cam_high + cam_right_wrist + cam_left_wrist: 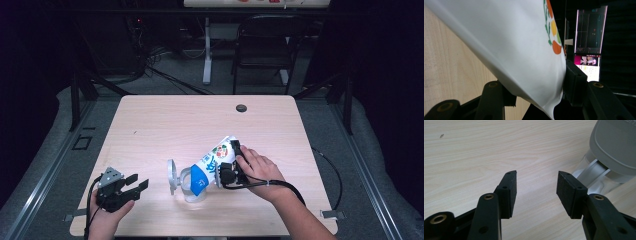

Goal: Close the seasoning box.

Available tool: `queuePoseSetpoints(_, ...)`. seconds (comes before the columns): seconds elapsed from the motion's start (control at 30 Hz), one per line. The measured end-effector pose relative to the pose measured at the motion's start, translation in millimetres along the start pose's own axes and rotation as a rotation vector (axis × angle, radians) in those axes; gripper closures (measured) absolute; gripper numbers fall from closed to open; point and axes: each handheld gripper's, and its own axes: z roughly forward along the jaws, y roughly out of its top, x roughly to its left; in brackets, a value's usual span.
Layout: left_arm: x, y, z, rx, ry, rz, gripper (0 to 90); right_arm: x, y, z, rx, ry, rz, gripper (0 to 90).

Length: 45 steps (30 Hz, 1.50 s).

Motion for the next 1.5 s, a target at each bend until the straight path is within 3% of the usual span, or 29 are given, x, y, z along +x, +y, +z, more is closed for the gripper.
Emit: queuePoseSetpoints(1.5, -0.5, -0.2, 1.2, -0.006, 0.000, -0.001, 51.2, -0.8, 0.2, -1.3, -0.010, -0.007, -0.010, 53.1)
